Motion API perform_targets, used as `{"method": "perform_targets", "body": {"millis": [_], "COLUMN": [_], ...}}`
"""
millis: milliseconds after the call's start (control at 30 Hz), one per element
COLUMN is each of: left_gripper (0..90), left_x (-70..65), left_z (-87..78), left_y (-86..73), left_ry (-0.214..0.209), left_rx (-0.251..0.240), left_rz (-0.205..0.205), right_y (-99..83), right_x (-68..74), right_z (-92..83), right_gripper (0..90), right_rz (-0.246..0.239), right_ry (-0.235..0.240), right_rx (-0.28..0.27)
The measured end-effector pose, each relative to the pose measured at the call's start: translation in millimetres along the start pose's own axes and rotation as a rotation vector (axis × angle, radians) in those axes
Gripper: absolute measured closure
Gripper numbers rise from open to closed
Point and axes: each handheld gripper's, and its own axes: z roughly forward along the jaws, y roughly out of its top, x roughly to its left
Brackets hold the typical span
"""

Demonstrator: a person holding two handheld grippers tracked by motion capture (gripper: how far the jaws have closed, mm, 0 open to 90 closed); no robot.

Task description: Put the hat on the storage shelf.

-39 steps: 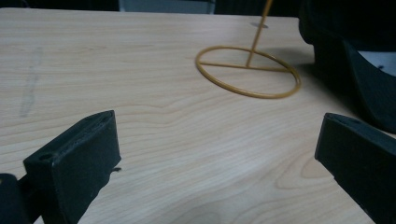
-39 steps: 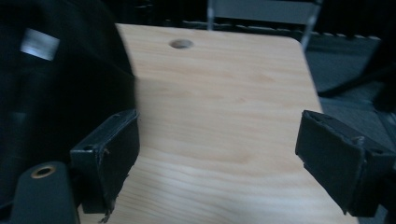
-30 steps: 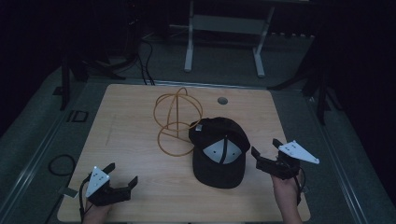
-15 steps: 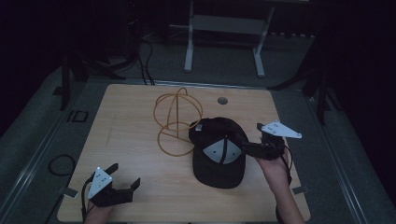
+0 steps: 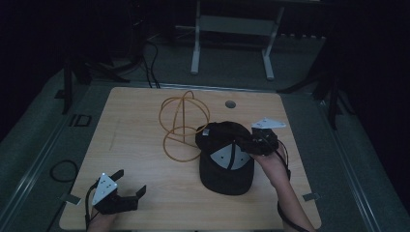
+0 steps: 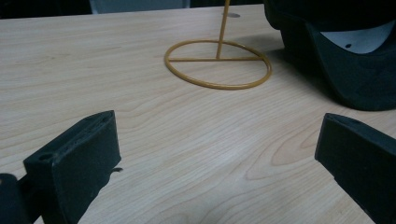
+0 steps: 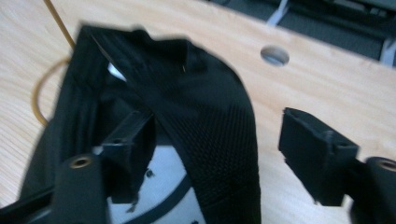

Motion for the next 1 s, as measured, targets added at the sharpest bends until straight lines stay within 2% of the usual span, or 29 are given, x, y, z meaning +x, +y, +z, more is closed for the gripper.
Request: {"method": "perform_targets", "body": {"millis": [167, 367, 400, 533, 767, 933, 1000], "left_gripper": [0.3, 0.3, 0.3, 0.3, 0.3, 0.3, 0.3], "left_x": [0.1, 0.7, 0.8, 0.8, 1.8, 1.4, 0.9], "left_z": [0.3, 0.7, 0.8, 1.4, 1.2, 1.3, 1.3], "left_y": [-0.3, -0.5, -0.5, -0.8, -0.8, -0.7, -0.6], "left_ry": [-0.006, -0.008, -0.009, -0.012, -0.015, -0.015, -0.02], "left_rx": [0.002, 0.007, 0.007, 0.009, 0.008, 0.01, 0.01], "left_rz": [-0.002, -0.004, -0.004, -0.005, -0.011, -0.011, -0.014], "right_y": [-8.9, -13.8, -14.2, -14.1, -10.4, -8.3, -5.0], "right_x": [0.6, 1.7, 1.7, 0.7, 2.6, 3.8, 5.1], "right_z": [13.5, 20.8, 21.5, 23.8, 23.9, 20.3, 13.1], "right_gripper": [45.4, 68.7, 74.5, 87.4, 89.0, 89.1, 89.1], "right_rz": [-0.002, -0.013, -0.017, -0.004, -0.008, 0.004, 0.016], "right_ry": [-0.055, -0.137, -0.143, -0.135, -0.134, -0.124, -0.114], "right_rx": [0.074, 0.124, 0.129, 0.137, 0.146, 0.116, 0.074]}}
